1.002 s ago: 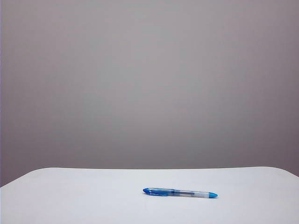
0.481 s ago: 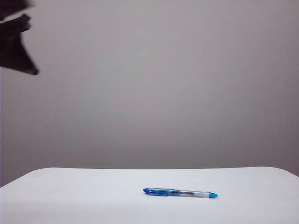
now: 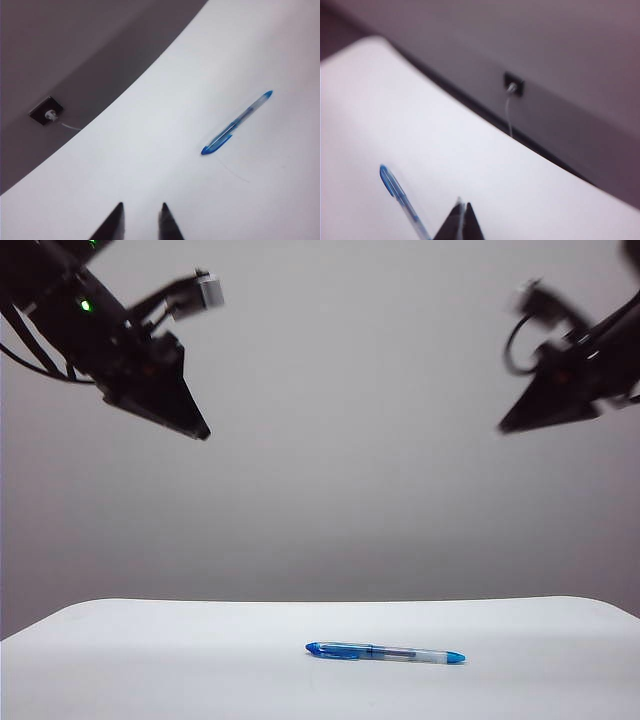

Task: Pick up the pen and remove the cap.

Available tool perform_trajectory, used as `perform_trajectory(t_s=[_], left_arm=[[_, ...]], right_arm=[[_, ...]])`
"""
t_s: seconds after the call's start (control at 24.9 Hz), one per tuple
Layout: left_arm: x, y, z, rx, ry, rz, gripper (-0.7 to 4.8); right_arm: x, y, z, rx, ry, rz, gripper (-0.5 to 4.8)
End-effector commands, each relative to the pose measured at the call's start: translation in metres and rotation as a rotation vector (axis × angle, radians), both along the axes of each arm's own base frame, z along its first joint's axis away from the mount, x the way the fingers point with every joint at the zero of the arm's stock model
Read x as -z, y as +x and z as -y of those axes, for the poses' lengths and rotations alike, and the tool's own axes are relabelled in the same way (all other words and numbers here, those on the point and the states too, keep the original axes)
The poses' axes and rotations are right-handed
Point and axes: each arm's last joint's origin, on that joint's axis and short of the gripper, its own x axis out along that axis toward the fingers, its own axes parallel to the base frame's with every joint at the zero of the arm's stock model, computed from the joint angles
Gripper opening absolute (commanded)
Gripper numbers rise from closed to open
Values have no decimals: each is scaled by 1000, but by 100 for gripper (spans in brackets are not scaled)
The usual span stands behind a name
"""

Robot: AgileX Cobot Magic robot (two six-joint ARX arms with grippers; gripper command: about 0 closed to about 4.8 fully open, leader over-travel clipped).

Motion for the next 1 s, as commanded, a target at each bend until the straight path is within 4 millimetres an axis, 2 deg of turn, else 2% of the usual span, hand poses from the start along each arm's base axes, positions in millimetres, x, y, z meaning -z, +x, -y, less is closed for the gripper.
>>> perform_trajectory(t_s=[0.04,0.12,0.2,0.24,0.36,0.4,0.44,0.48,0.72,0.92,1.0], left_arm=[[4,12,4,11,3,-16,81],[8,18,6,11,9,-36,82],[11,20,6,11,14,-50,85],[13,21,7,14,17,-52,85],[14,21,7,17,22,-51,95],[14,21,7,18,22,-50,110],[14,21,6,17,22,-52,152],[14,21,7,17,22,-52,157],[14,21,7,18,21,-52,157],[14,21,7,20,20,-51,157],[14,21,7,20,20,-52,157]], right_arm=[[15,24,-27,-180,-131,-24,25],[30,37,-50,-272,-234,-54,27],[41,40,-71,-368,-365,-84,36],[48,39,-82,-431,-425,-107,69],[58,36,-98,-502,-459,-135,160],[61,36,-100,-514,-463,-137,210],[65,35,-105,-523,-479,-144,292],[67,34,-106,-525,-484,-147,312],[90,38,-111,-533,-508,-197,316],[117,42,-114,-547,-514,-240,314],[122,44,-117,-545,-519,-230,291]])
